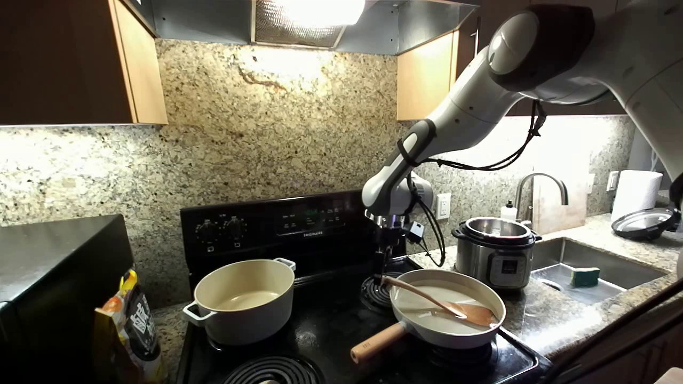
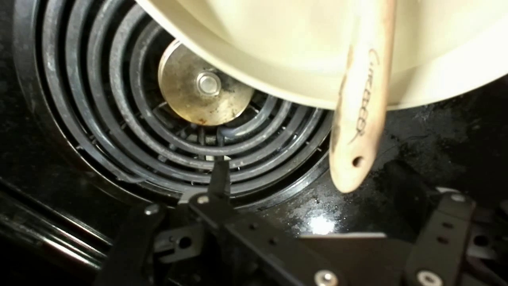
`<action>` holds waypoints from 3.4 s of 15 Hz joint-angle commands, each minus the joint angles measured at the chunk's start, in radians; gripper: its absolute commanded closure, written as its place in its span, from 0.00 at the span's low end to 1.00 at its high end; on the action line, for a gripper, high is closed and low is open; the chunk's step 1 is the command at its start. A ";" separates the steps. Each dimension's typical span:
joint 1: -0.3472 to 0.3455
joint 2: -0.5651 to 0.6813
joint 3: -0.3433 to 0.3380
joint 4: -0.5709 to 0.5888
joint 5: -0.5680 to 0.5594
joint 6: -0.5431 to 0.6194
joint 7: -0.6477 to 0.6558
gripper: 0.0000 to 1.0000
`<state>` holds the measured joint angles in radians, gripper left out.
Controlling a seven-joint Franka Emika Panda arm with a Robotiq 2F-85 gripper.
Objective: Pick up the cooking stick and stir in the pan
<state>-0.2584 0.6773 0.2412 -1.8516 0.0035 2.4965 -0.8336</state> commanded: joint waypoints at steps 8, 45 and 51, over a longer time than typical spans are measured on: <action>0.033 0.073 -0.039 0.117 0.013 -0.112 -0.059 0.49; 0.086 -0.045 -0.105 -0.014 0.005 -0.049 0.001 0.31; 0.091 -0.045 -0.108 -0.009 0.002 -0.057 0.006 0.71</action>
<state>-0.1744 0.6750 0.1401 -1.8129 0.0032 2.4216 -0.8450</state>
